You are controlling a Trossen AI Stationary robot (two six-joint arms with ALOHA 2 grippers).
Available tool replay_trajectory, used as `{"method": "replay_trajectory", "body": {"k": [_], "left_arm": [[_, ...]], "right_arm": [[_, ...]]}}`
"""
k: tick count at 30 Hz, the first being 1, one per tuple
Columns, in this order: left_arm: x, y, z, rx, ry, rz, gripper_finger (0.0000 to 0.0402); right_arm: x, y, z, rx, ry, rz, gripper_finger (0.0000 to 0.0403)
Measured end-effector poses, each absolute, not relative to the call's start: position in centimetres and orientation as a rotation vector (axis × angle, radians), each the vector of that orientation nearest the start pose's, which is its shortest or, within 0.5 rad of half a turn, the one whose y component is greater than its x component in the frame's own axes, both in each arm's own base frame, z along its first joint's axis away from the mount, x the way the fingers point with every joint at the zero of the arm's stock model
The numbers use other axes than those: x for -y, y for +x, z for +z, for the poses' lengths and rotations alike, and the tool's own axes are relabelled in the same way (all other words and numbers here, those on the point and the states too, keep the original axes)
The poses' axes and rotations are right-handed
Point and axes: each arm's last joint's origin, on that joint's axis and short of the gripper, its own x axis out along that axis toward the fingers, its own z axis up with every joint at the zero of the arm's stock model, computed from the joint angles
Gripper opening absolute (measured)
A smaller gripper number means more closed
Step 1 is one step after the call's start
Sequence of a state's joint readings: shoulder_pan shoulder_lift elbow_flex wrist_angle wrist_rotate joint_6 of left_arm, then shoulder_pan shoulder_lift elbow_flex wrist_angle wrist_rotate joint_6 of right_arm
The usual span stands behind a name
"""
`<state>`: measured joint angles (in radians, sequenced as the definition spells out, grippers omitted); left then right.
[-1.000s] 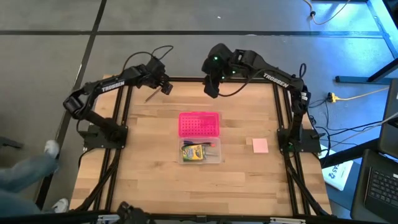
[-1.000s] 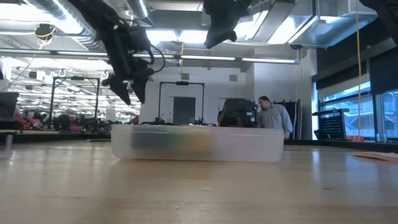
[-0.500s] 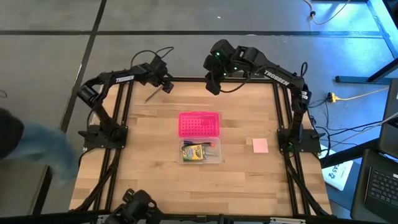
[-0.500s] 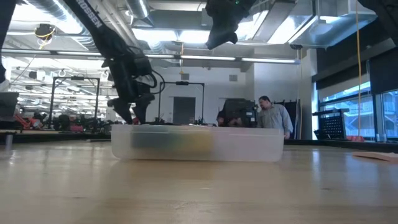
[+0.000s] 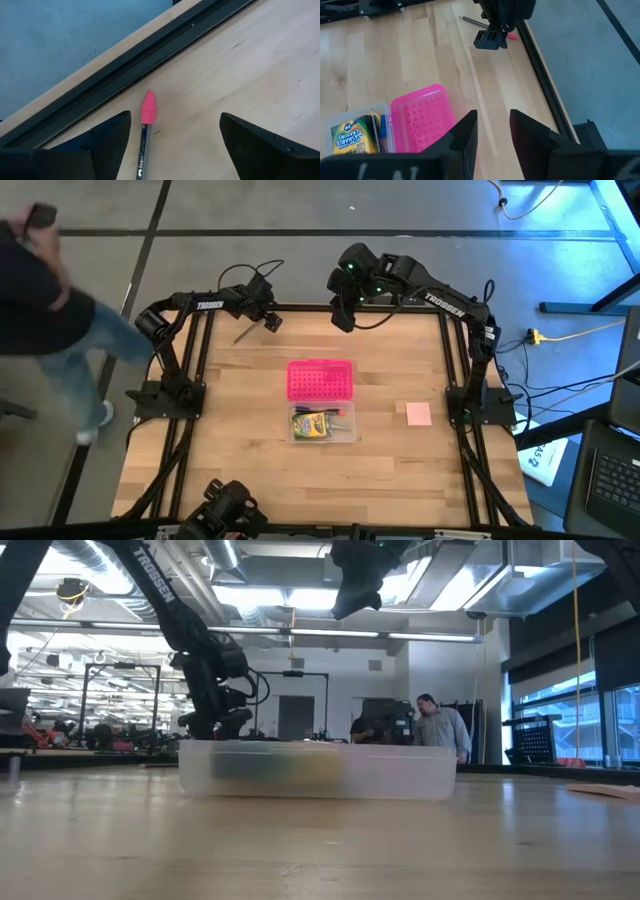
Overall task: Pack school essentials
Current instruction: Put the black pencil into the pencil case
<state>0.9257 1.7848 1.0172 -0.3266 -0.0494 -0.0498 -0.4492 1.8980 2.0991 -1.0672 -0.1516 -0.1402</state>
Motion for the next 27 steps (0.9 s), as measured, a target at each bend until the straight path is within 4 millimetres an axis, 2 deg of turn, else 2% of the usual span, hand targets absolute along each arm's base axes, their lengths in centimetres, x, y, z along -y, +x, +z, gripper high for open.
{"method": "replay_trajectory", "body": {"k": [27], "left_arm": [[-28.03, 19.31, 14.55, -0.975, -0.575, 0.882, 0.0298]], "right_arm": [[16.76, 35.80, 38.72, -0.850, 0.128, -0.219, 0.0116]]}}
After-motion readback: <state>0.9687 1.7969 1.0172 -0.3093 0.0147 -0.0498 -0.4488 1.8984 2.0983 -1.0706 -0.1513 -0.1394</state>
